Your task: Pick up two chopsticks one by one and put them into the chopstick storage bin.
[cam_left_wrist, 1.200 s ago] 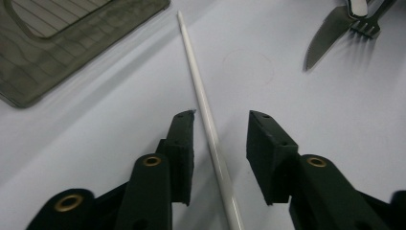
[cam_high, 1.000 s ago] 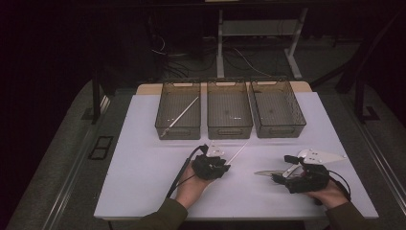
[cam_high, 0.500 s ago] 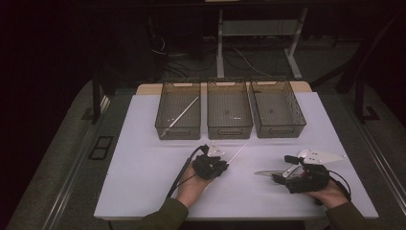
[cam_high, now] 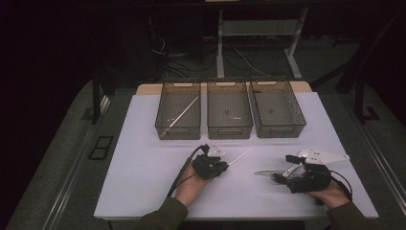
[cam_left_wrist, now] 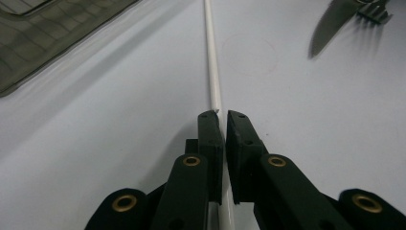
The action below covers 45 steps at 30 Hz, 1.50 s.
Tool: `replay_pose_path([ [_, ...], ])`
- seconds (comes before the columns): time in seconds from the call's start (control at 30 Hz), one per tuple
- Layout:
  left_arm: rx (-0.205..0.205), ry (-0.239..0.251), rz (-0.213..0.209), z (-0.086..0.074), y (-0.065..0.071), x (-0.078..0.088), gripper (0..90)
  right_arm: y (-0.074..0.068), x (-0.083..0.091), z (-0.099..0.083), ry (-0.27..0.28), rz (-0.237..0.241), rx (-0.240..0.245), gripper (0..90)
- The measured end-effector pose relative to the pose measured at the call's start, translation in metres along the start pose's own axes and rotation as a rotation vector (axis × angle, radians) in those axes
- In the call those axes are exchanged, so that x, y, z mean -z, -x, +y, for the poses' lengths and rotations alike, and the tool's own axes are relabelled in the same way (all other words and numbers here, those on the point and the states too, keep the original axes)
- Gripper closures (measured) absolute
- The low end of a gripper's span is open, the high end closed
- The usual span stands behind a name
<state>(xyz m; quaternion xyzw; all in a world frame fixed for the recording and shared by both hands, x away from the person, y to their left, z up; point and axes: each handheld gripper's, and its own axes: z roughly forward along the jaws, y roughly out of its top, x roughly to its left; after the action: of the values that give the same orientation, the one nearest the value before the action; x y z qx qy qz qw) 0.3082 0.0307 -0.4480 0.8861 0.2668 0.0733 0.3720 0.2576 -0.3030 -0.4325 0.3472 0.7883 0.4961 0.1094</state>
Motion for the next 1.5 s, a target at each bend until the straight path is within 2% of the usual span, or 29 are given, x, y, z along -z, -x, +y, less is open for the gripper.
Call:
replay_pose_path([
  [0.2,-0.038,0.011,-0.037,0.002,0.0,0.005,84.7,0.0,0.0,0.0,0.003,0.0,0.001,10.8],
  [0.33,-0.025,0.026,-0.066,0.003,-0.003,0.014,84.7,0.0,0.001,0.0,0.002,-0.001,0.0,10.7],
  [0.37,-0.024,0.032,-0.09,0.003,-0.004,0.016,84.7,0.0,0.001,0.0,0.003,-0.001,0.0,10.7],
  [0.47,-0.053,0.025,-0.111,0.003,-0.005,0.022,84.7,0.0,0.001,0.0,0.001,0.0,0.0,10.7],
  [0.7,-0.046,0.068,-0.11,0.005,-0.01,0.036,84.7,0.0,0.001,0.0,0.001,-0.002,-0.002,10.7],
  [1.13,-0.023,0.201,-0.113,0.011,-0.017,0.07,84.7,0.0,0.001,0.0,0.0,-0.002,-0.002,10.7],
  [1.27,-0.021,0.228,-0.123,0.013,-0.017,0.078,84.7,0.0,0.001,0.0,0.001,-0.003,-0.003,10.8],
  [1.5,-0.023,0.27,-0.107,0.015,-0.021,0.092,84.7,0.001,0.001,0.0,0.001,-0.003,-0.002,10.7],
])
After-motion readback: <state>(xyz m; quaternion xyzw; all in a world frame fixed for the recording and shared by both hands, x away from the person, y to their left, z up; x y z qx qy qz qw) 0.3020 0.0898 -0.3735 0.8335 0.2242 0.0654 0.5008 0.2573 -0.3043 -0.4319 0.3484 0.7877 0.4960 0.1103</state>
